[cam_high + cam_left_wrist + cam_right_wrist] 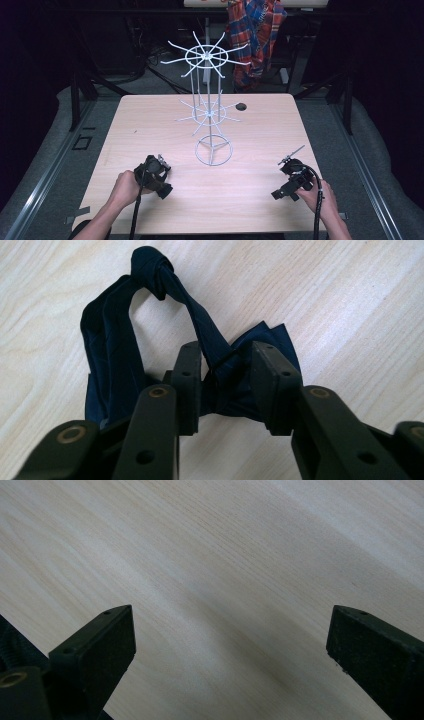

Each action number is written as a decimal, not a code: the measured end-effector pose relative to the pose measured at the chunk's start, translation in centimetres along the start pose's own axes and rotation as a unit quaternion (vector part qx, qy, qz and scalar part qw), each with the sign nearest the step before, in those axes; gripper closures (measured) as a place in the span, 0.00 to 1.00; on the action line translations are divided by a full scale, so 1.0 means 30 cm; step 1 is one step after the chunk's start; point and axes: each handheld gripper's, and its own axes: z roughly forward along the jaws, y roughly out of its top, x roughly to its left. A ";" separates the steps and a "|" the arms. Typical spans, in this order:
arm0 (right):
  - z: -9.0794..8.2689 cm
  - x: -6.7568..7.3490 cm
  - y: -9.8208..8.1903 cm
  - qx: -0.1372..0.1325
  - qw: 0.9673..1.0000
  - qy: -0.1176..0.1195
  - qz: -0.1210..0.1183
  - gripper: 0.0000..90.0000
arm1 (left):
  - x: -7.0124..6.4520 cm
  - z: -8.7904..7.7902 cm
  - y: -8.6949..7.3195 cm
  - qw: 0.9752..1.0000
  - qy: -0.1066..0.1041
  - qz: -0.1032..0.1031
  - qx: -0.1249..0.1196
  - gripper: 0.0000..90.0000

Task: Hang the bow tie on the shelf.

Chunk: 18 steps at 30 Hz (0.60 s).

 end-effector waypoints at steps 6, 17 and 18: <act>0.000 -0.001 -0.001 0.001 1.000 0.001 -0.001 0.06 | -0.009 0.003 0.000 1.000 -0.001 0.009 0.000 0.85; 0.000 0.000 -0.002 -0.005 1.000 0.001 0.000 0.06 | -0.012 -0.017 -0.004 1.000 0.008 0.020 -0.014 0.95; -0.003 -0.003 0.000 0.003 1.000 -0.003 -0.007 0.06 | -0.010 -0.023 -0.004 1.000 0.007 0.018 -0.020 0.95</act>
